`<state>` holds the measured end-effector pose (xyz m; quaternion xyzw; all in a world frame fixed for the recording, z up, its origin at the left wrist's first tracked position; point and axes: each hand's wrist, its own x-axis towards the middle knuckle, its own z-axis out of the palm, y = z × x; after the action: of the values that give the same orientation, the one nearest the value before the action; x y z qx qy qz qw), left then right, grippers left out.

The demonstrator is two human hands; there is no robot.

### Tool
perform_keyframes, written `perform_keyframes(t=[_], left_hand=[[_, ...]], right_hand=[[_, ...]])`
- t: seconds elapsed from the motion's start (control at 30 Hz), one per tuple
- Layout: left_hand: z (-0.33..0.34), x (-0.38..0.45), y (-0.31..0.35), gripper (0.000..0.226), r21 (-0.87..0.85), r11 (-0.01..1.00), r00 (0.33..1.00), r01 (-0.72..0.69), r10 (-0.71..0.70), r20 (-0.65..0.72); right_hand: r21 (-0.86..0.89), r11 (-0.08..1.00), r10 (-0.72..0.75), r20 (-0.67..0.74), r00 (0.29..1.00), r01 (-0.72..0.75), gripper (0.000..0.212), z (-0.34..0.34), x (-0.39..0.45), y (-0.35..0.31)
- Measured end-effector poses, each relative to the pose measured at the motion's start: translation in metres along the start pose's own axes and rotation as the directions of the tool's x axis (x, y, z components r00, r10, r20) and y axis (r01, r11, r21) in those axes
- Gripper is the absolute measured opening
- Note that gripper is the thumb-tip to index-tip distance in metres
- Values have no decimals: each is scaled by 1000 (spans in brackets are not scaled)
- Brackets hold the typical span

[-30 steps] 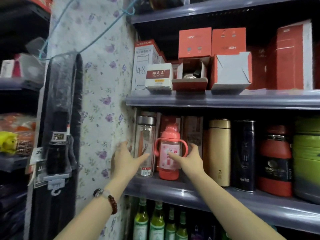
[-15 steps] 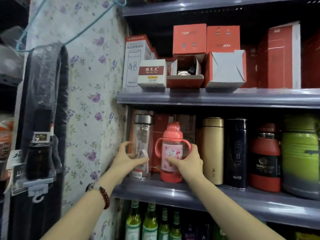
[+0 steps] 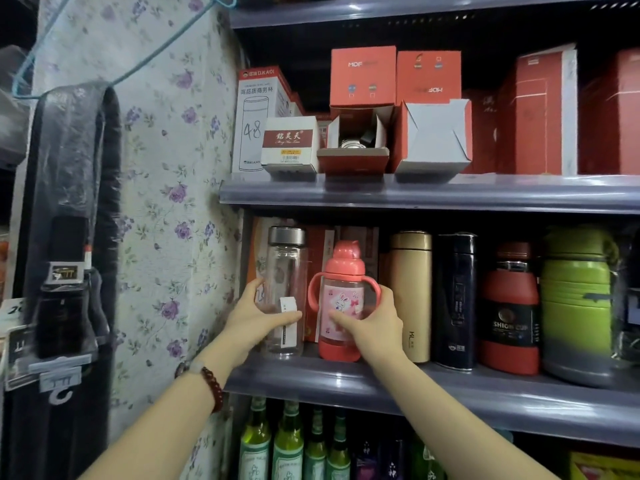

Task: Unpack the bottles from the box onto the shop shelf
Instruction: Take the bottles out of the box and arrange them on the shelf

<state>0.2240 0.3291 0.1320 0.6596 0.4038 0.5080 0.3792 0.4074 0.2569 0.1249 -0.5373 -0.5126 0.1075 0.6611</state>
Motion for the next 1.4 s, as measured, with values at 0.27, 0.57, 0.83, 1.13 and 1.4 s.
perform_keyframes(t=[0.27,0.57,0.83,1.13,1.4], left_hand=[[-1,3,4,69,-130,983,963,128,-92,252],[21,1,0,84,89,996,999,-5,9,-48],[4,9,3,61,-100,989,962,109,-80,260],[1,4,-2,59,-137,990,974,42,-9,228],[1,14,-14,64,-55,997,987,-50,57,151]], right_hand=[[1,1000,-17,-1,1000,17,74,-9,1,6],[2,999,-40,32,999,40,78,-18,4,8],[-37,996,-78,78,994,81,71,-23,0,5],[-35,998,-48,146,988,53,82,-29,5,9],[6,999,-46,180,983,46,79,-25,10,15]])
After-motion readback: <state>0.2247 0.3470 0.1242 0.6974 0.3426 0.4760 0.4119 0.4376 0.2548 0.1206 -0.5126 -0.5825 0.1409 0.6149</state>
